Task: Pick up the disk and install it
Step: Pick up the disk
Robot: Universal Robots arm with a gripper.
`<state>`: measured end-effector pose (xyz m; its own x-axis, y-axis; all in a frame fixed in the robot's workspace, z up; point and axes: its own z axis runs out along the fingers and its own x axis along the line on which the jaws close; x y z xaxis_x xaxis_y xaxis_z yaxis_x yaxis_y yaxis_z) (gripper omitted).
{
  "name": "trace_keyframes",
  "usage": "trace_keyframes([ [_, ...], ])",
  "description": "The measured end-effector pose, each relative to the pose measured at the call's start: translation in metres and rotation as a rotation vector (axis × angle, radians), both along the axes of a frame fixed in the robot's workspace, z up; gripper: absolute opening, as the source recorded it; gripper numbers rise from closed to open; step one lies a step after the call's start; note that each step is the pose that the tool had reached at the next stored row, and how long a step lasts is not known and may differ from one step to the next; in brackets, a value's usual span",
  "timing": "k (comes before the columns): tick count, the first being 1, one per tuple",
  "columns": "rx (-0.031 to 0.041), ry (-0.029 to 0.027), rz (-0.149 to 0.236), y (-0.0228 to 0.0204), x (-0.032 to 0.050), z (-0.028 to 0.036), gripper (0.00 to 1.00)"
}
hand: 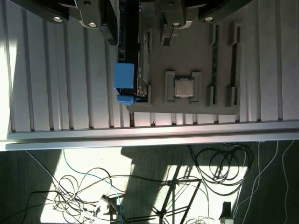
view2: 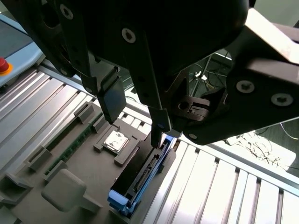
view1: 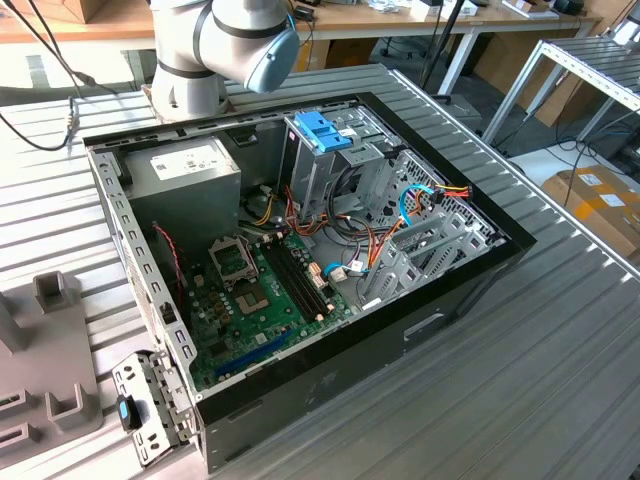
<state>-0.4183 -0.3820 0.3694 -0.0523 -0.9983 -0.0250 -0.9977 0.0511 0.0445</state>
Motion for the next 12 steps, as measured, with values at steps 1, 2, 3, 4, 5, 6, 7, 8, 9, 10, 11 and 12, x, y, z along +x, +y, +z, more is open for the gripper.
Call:
trace_keyframes([
  [1,0.0,-0.0001,0.0,0.0001,0.0,-0.0004,0.49],
  [2,0.0,-0.0001,0.0,0.0002,0.0,-0.0007,0.49],
  [3,0.0,-0.0001,0.0,0.0002,-0.0001,-0.0009,0.49],
  [4,0.0,-0.0001,0.0,0.0003,-0.0001,-0.0011,0.49],
  [5,0.0,-0.0001,0.0,0.0004,-0.0001,-0.0013,0.49],
  [6,0.0,-0.0001,0.0,0.0004,-0.0001,-0.0014,0.49],
  [7,0.0,-0.0001,0.0,0.0006,-0.0002,-0.0017,0.49],
  [8,0.0,0.0,0.0,0.0007,-0.0002,-0.0019,0.49],
  [9,0.0,-0.0001,0.0,0.0008,-0.0003,-0.0021,0.49],
  [10,0.0,-0.0001,0.0,0.0009,-0.0003,-0.0024,0.49],
  [11,0.0001,-0.0001,0.0,0.001,-0.0004,-0.0026,0.49],
  [12,0.0,-0.0001,0.0,0.0011,-0.0004,-0.0027,0.49],
])
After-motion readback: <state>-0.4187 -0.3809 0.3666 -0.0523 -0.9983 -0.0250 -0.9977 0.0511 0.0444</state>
